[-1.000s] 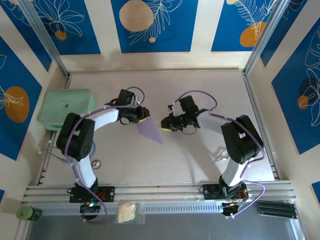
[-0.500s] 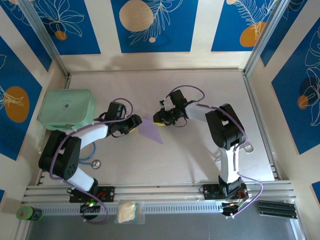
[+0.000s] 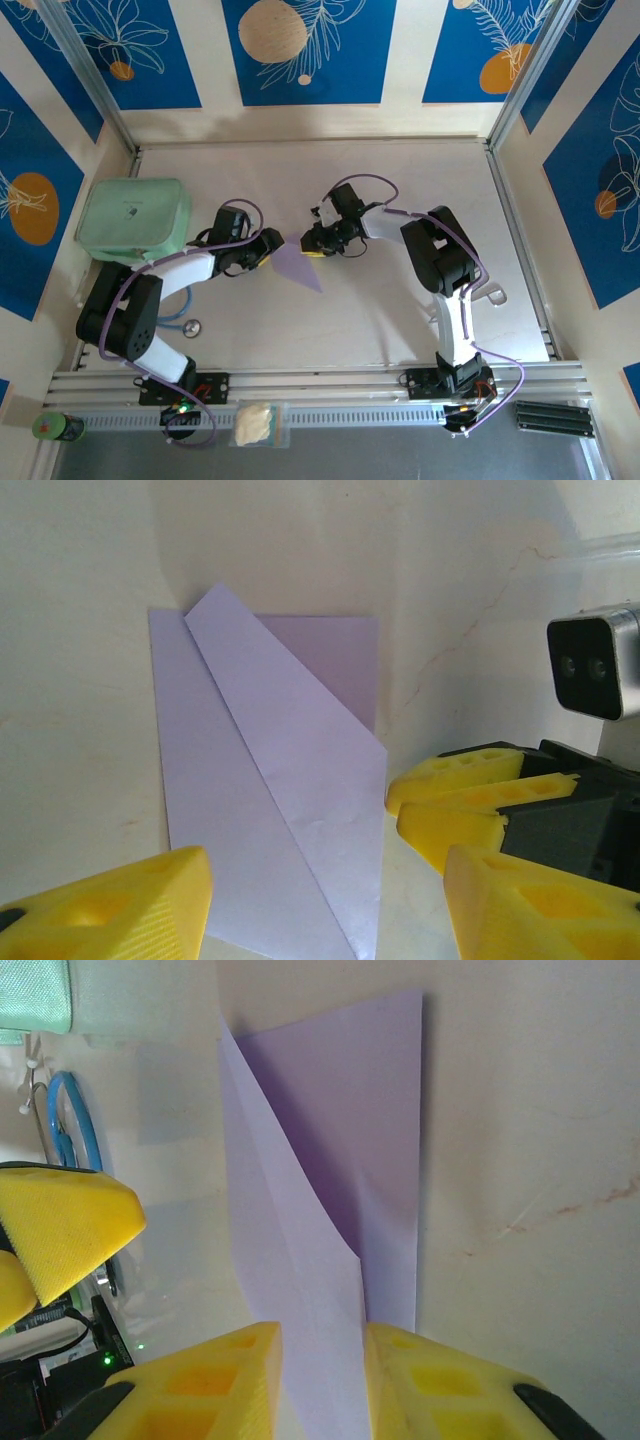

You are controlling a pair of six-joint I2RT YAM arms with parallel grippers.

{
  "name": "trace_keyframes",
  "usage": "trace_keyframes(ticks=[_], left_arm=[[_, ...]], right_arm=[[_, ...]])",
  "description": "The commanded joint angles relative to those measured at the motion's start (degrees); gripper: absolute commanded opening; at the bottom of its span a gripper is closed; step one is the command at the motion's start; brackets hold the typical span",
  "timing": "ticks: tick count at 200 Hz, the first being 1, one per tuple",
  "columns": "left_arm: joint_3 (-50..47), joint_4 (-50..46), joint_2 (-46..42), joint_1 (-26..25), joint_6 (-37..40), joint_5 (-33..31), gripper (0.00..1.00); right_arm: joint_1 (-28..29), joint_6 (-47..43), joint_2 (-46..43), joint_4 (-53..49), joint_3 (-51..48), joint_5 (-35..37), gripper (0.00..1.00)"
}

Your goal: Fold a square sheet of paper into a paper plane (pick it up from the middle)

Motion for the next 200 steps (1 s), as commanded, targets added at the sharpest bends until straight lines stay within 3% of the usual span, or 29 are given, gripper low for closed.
trace_keyframes(ticks=[1, 36, 87, 116, 155, 200], left_arm=[[-0.9, 0.7, -1.2, 0.7, -0.4, -0.4, 0.64], [-1.0, 0.8, -0.7, 0.8, -0.3, -0.2, 0.65], [-1.0, 2.5, 1.1, 0.7, -0.9, 1.4, 0.65], [-1.0, 2.6, 1.0, 0.8, -1.0, 1.8, 0.65], [-1.6, 3.6, -0.4, 1.1, -1.2, 2.9, 0.65], [-4.9, 15.0, -3.0, 1.3, -4.2, 9.0, 0.66]], right_arm=[[0.4, -0.7, 1.6, -1.9, 1.3, 1.4, 0.28], [0.8, -1.2, 0.7, -1.6, 0.7, 3.6, 0.30], [1.9, -1.8, 1.9, -0.9, 1.2, 0.3, 0.27], [2.0, -1.6, 2.7, -0.7, 1.6, -0.3, 0.23], [1.4, -0.5, 0.5, 1.8, 0.9, -1.8, 0.08], [-1.2, 6.3, -6.8, 10.7, -3.4, -6.8, 0.06]])
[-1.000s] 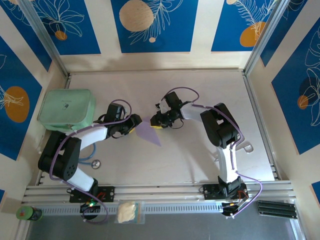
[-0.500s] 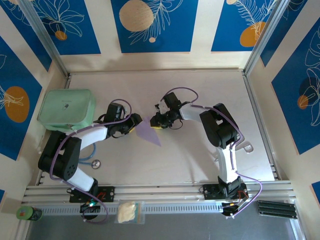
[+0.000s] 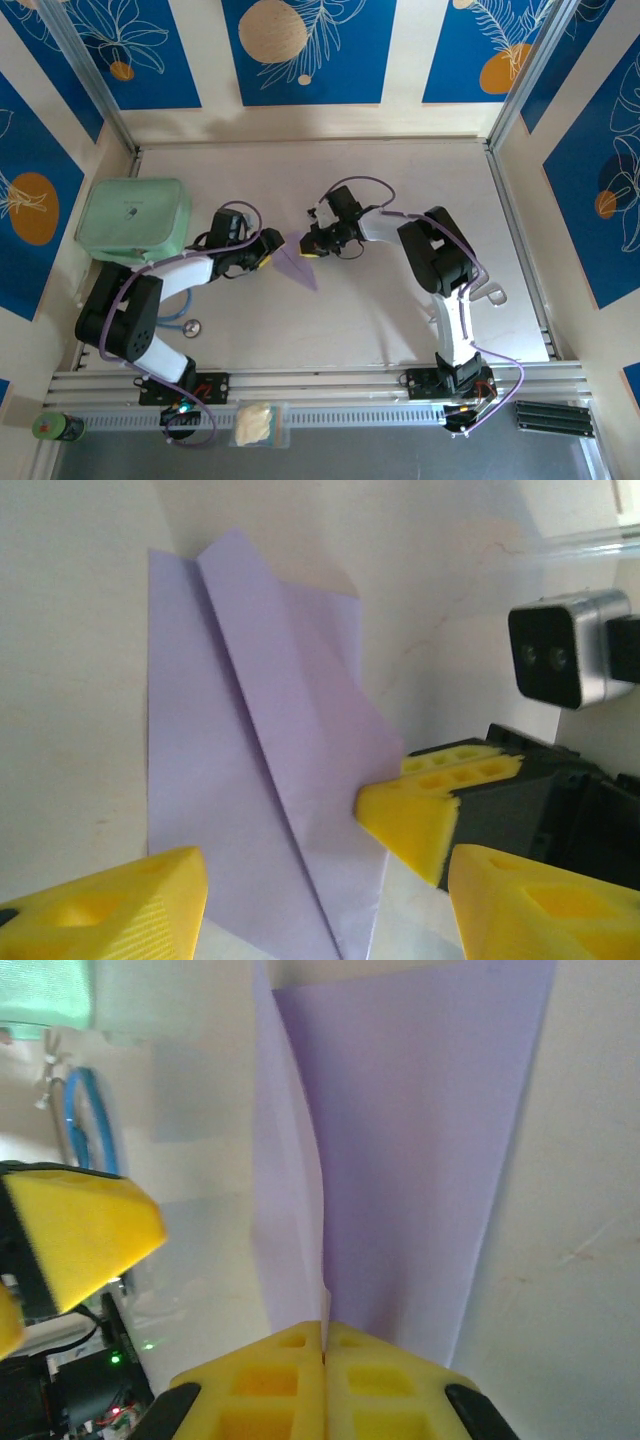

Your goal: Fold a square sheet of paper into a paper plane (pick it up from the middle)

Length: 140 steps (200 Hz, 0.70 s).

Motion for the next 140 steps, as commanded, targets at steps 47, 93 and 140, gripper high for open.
trace_keyframes(ticks=[47, 93, 140], left_arm=[[-3.0, 25.4, -0.9, -0.3, -8.9, 13.1, 0.68], [-0.7, 31.0, 0.9, -1.8, -9.9, 16.2, 0.68], [0.5, 36.7, 3.8, -2.0, -13.4, 18.0, 0.50]], right_arm=[[-4.0, 13.8, -11.9, 15.9, -6.0, -10.3, 0.06], [-5.6, 23.6, -13.1, 25.7, -8.6, -15.5, 0.07], [-5.9, 27.9, -12.7, 29.8, -9.1, -17.9, 0.07]])
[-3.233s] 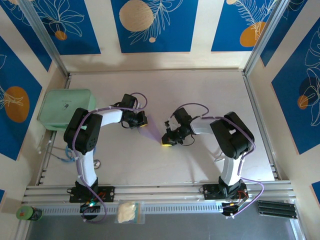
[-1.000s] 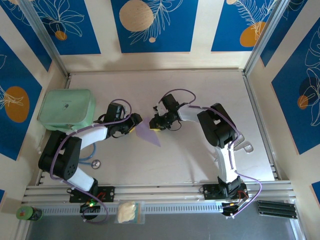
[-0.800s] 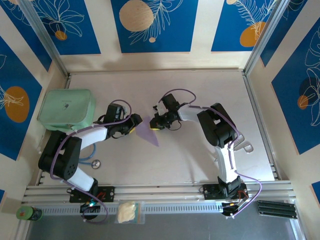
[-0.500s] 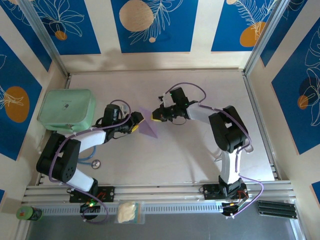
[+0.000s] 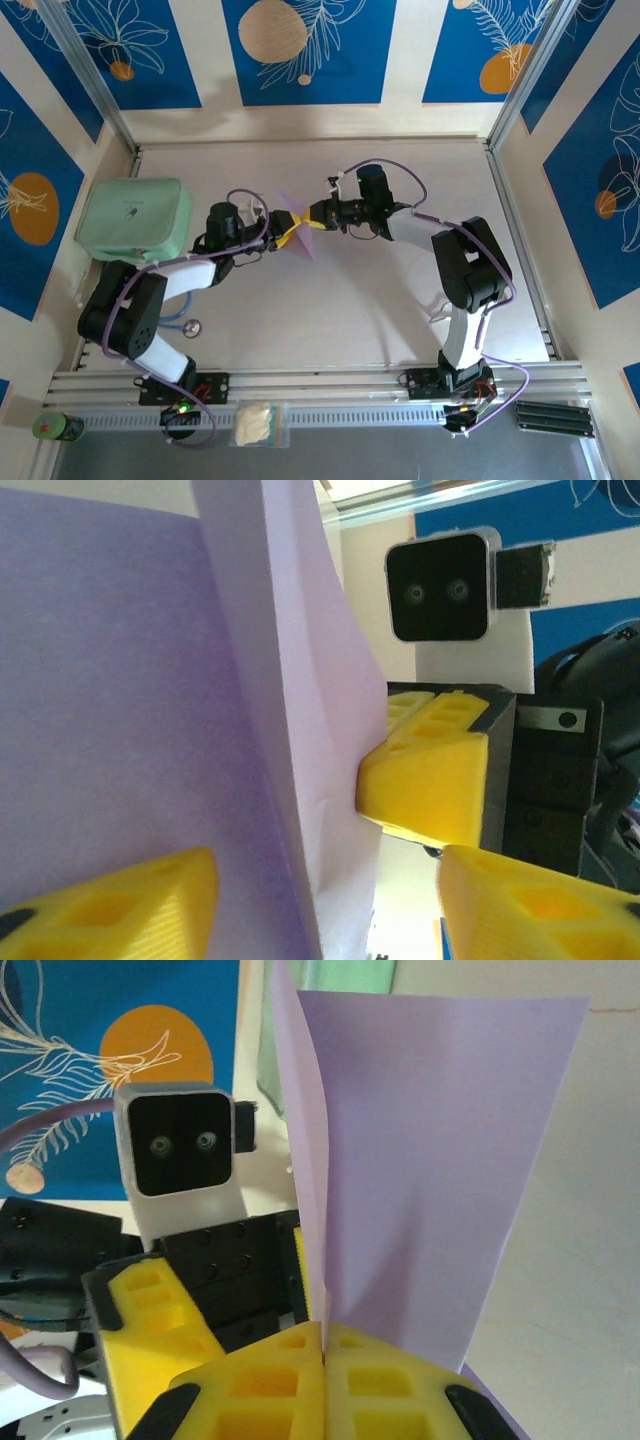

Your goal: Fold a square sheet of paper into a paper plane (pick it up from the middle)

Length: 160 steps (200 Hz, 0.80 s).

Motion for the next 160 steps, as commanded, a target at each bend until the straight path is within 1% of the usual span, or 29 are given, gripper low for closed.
trace_keyframes(ticks=[1, 28, 57, 99, 135, 160], left_arm=[[2.1, 6.0, 1.9, -0.4, -2.4, 2.7, 0.49], [2.5, 9.1, 3.4, -0.5, -3.9, 3.4, 0.39], [2.5, 11.2, 3.4, -0.5, -4.1, 3.7, 0.32], [2.1, 12.6, 3.1, -0.5, -3.7, 3.3, 0.26], [2.1, 13.3, 3.2, -0.5, -3.5, 2.8, 0.22], [2.1, 12.6, 3.2, -0.5, -3.5, 2.5, 0.17]], right_arm=[[-0.4, 4.0, -0.8, 4.2, -0.7, -3.6, 0.07], [-0.4, 5.5, -0.3, 5.6, -0.8, -4.6, 0.07], [-0.6, 6.2, 0.1, 6.0, -0.8, -4.9, 0.07], [-0.8, 6.3, 0.3, 5.4, -0.8, -4.5, 0.08], [-1.1, 6.1, 0.2, 4.6, -0.8, -4.3, 0.12], [-1.2, 6.0, 0.2, 4.1, -0.8, -4.3, 0.14]])
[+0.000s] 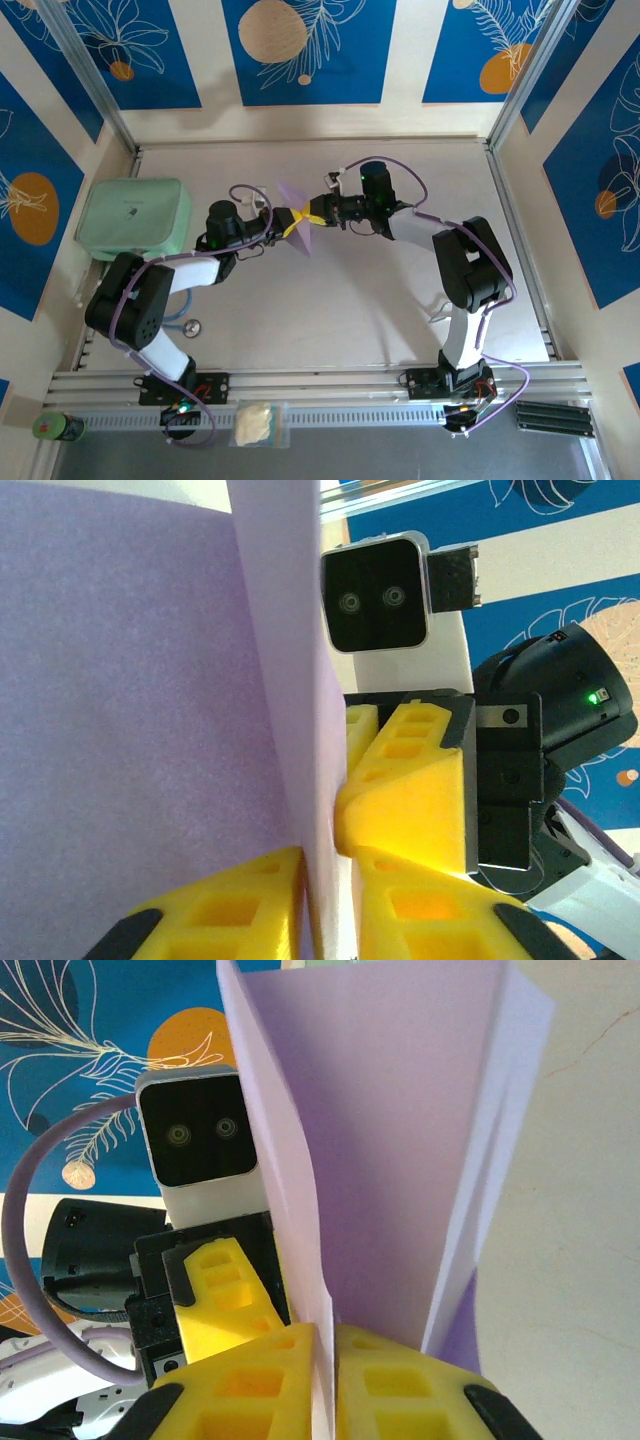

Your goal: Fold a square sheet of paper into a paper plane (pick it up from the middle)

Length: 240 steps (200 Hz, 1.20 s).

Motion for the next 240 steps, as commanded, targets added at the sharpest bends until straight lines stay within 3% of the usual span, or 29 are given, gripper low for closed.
trace_keyframes(ticks=[1, 27, 68, 82, 100, 128, 155, 205, 240], left_arm=[[1.2, 1.8, 0.1, -0.4, 0.3, 0.3, 0.17], [1.7, -0.8, 0.1, -0.3, 1.1, 0.1, 0.13], [2.5, -9.4, -1.2, 0.0, 5.3, -1.1, 0.10], [3.4, -15.4, -2.2, 0.2, 8.8, -2.1, 0.10], [6.8, -31.9, -4.2, 0.0, 17.7, -5.8, 0.09], [17.7, -64.2, -5.3, -2.3, 36.6, -21.9, 0.10], [27.5, -81.3, -2.2, -5.7, 46.5, -38.1, 0.10], [38.3, -92.1, 7.0, -12.5, 52.9, -66.6, 0.06], [43.9, -96.1, 15.5, -17.5, 54.3, -81.4, 0.05]], right_arm=[[-0.4, 0.1, 0.1, -1.3, -0.7, -1.4, 0.14], [-0.9, -0.8, -0.5, -2.3, -0.9, -0.6, 0.19], [-3.0, -6.7, -5.1, -10.2, -2.4, 6.1, 0.36], [-4.3, -9.7, -7.8, -14.8, -3.3, 10.7, 0.40], [-5.8, -14.7, -11.5, -21.8, -4.0, 17.4, 0.43], [-6.8, -23.2, -16.4, -32.0, -4.3, 29.0, 0.46], [-7.2, -26.5, -19.7, -36.0, -5.7, 37.2, 0.50], [-8.7, -26.4, -23.8, -37.0, -9.1, 43.5, 0.53], [-9.8, -25.5, -24.7, -36.7, -10.4, 43.9, 0.53]])
